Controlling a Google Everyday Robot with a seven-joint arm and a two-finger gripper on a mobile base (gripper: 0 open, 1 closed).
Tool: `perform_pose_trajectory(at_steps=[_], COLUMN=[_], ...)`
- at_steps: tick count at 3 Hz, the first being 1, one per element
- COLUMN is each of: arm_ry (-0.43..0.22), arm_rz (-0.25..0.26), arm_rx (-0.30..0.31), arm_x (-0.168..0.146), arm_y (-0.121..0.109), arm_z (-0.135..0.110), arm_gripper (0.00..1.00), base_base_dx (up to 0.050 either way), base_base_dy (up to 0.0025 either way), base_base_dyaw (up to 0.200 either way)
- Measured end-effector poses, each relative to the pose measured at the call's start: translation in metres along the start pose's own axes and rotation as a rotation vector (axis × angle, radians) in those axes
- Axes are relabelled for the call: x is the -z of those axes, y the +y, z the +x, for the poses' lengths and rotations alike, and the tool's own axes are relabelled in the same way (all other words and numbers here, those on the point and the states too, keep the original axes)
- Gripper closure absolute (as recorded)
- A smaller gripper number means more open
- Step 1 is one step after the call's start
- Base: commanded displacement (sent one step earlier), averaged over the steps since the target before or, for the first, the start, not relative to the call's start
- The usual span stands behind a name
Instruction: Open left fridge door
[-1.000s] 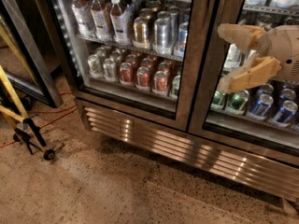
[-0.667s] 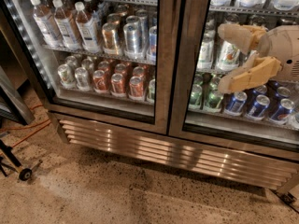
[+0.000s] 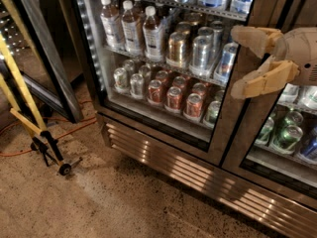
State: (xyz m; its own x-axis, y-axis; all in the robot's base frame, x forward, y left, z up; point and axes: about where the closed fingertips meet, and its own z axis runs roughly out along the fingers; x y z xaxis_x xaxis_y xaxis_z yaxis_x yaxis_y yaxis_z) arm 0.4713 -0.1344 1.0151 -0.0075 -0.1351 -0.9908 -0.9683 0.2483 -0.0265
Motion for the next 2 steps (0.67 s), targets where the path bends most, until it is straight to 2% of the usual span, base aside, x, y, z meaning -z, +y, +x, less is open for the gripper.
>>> perform_pose_trajectory(at_steps=[1,2], arm_ry=[0.000,0.000], arm_rz=[0.000,0.000], arm_rx=[0.000,0.000], arm_x=[0.0000,-0.0001], arm_y=[0.0000,0.0000], arm_z=[0.0000,0.0000], arm_gripper=[0.00,0.00], base_base_dx=[0.000,0.000], base_base_dy=[0.00001,0.00000], base_base_dyaw=[-0.201,0.000])
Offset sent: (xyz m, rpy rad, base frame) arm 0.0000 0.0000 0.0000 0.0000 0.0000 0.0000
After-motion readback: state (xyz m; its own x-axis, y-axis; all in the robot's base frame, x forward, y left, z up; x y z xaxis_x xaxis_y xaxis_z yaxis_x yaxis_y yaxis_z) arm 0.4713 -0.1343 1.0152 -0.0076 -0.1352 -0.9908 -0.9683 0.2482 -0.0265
